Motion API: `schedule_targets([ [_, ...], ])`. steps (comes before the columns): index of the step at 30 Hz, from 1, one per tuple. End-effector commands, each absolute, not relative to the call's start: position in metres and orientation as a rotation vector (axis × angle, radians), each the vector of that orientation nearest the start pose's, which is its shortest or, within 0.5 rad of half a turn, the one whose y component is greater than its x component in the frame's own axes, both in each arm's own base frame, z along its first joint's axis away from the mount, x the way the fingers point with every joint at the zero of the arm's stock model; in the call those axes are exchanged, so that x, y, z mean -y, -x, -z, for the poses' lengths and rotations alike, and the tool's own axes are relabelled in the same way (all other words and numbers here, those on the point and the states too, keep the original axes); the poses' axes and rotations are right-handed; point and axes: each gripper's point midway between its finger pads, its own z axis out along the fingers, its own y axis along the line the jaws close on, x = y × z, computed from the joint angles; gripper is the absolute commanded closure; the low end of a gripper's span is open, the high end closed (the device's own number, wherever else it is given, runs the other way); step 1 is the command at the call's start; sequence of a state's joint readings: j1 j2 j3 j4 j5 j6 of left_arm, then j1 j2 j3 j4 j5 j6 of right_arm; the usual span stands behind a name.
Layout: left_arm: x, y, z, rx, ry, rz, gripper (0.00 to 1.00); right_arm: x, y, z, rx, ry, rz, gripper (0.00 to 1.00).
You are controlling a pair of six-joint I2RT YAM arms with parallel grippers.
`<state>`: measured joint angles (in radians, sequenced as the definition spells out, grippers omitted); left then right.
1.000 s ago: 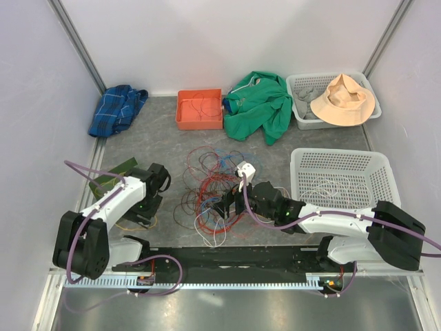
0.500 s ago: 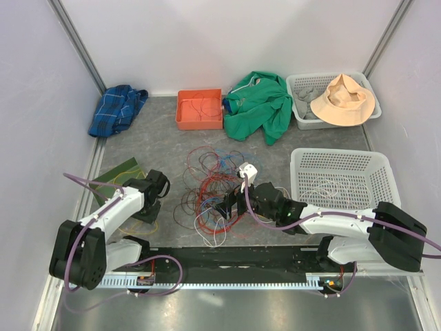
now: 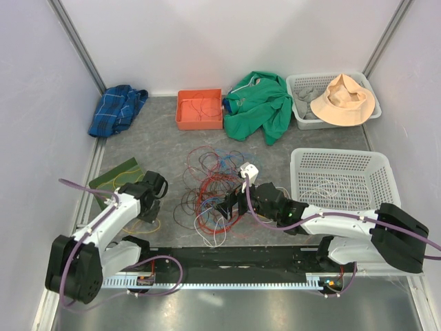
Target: Untangle the cables
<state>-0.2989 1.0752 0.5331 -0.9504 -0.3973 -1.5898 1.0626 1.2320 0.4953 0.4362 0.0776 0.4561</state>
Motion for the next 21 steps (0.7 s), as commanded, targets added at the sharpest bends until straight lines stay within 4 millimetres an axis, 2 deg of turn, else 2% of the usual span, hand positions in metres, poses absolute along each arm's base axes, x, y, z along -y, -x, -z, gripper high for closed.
schedule_targets([
  [1,0.027,-0.178,-0.050,-2.204,1.549,-0.071,0.98,-0.336,-0.186,-0.147,-1.877,0.516,-0.959,0.03],
  [5,0.035,-0.188,-0.072,-2.213,1.479,0.027,0.98,-0.338,-0.187,-0.147,-1.879,0.519,-0.963,0.03],
  [8,0.038,-0.194,-0.097,-2.190,1.442,0.088,0.98,-0.340,-0.186,-0.149,-1.879,0.518,-0.975,0.04],
  [9,0.039,-0.201,-0.116,-2.161,1.416,0.130,0.98,-0.340,-0.185,-0.148,-1.883,0.522,-0.975,0.04],
  [11,0.035,-0.204,-0.137,-2.120,1.393,0.140,0.98,-0.340,-0.185,-0.152,-1.876,0.520,-0.979,0.04],
  [12,0.035,-0.212,-0.159,-2.083,1.365,0.176,0.98,-0.341,-0.186,-0.153,-1.875,0.521,-0.978,0.04],
  [14,0.029,-0.216,-0.177,-2.050,1.346,0.156,0.98,-0.342,-0.186,-0.155,-1.874,0.523,-0.982,0.04],
  [15,0.028,-0.221,-0.195,-2.017,1.328,0.170,0.98,-0.342,-0.185,-0.156,-1.874,0.525,-0.984,0.04],
  [18,0.020,-0.231,-0.211,-1.971,1.319,0.124,0.98,-0.343,-0.184,-0.157,-1.874,0.529,-0.995,0.04],
  [21,0.011,-0.240,-0.205,-1.953,1.337,0.047,0.98,-0.342,-0.183,-0.158,-1.877,0.527,-0.996,0.04],
])
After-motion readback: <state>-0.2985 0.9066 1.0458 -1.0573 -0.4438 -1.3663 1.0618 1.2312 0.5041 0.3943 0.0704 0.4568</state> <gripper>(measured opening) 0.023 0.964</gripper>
